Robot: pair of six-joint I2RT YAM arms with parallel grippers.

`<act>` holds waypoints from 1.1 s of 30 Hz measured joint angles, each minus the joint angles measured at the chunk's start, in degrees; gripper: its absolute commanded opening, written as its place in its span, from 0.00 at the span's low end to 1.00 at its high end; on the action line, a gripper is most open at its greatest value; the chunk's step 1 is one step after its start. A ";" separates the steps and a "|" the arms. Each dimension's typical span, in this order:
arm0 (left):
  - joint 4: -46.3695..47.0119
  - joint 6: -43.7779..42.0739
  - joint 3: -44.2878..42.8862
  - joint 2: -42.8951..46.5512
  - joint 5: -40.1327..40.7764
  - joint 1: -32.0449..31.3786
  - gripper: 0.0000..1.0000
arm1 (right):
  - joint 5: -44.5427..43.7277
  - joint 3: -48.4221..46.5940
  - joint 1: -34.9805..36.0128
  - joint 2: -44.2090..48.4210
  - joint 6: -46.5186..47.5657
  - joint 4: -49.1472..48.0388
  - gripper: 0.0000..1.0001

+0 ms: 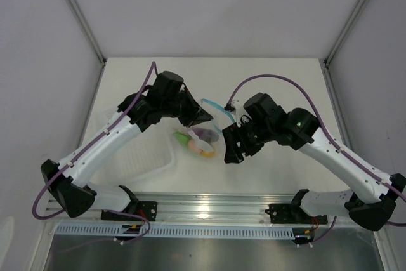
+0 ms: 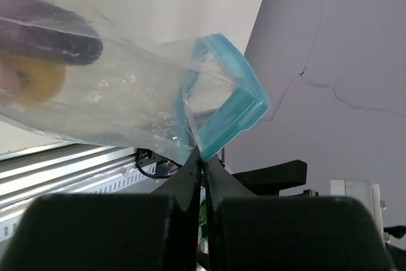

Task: Place the food in the zip-top bag and seal the zipper
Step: Adjust the zipper food storage bag at the center of the board.

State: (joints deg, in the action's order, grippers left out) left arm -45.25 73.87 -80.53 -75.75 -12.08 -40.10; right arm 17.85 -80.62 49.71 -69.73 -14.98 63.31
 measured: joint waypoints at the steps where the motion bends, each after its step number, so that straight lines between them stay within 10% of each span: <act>1: 0.24 0.83 0.52 0.00 -0.02 0.00 0.01 | -1.31 0.22 0.61 0.11 -0.04 0.00 0.73; 12: 2.71 3.30 4.61 0.11 -0.85 0.04 0.00 | -15.52 7.39 -2.93 2.71 -1.46 -1.95 0.73; 24: 3.78 3.28 5.05 0.13 -3.28 0.26 0.01 | -4.04 20.06 -10.67 10.21 -0.11 -11.34 0.63; 27: 4.20 3.21 5.25 0.13 -3.91 0.26 0.00 | -2.49 22.12 -10.71 10.82 0.33 -14.05 0.54; 31: 6.58 2.93 7.61 0.35 -5.64 0.48 0.01 | -1.14 23.41 -11.32 10.95 1.27 -16.41 0.03; 33: 7.34 1.86 9.27 0.70 -6.49 0.90 0.01 | -0.92 23.52 -11.67 10.95 1.77 -16.72 0.00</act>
State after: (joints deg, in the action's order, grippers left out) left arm -37.91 75.72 -71.26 -75.05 -18.57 -39.20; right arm 16.93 -57.10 38.04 -58.78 -13.21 46.59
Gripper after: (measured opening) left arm 0.005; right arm 0.037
